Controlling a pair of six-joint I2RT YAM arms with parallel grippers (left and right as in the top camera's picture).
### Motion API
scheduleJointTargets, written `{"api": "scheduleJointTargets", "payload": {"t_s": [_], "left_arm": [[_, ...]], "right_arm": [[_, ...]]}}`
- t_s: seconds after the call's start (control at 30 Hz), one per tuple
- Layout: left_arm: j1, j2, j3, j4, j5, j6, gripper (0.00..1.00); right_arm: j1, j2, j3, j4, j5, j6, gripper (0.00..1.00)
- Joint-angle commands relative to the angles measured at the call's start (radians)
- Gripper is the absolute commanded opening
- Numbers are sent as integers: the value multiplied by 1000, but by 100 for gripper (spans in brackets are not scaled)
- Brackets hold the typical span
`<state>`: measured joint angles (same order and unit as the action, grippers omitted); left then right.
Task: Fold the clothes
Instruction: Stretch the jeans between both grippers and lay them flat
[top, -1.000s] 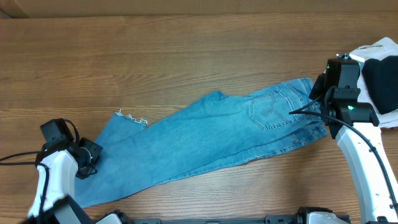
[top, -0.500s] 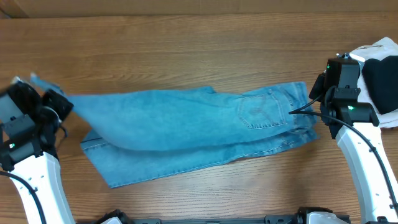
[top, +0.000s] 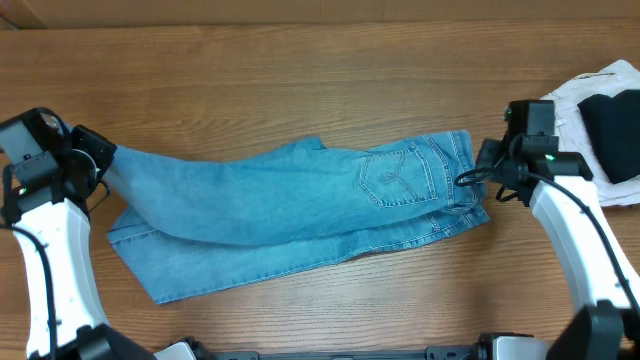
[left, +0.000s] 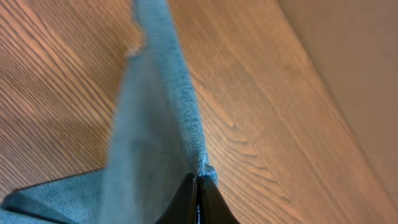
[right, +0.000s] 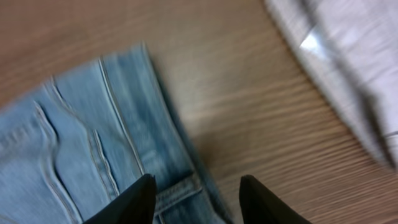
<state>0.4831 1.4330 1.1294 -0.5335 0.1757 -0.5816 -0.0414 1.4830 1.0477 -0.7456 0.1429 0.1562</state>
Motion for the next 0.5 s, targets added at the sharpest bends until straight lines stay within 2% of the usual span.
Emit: {"api": "scheduleJointTargets", "payload": {"t_s": [0.0, 0.37, 0.47], "left_arm": [[-13, 6, 14, 9, -23, 10, 4], [-13, 6, 14, 14, -26, 29, 4], [-13, 6, 14, 13, -26, 35, 4]], "right_arm": [[-1, 55, 19, -34, -59, -3, 50], [-1, 113, 2, -84, -148, -1, 52], [-1, 114, -1, -98, -145, 1, 55]]}}
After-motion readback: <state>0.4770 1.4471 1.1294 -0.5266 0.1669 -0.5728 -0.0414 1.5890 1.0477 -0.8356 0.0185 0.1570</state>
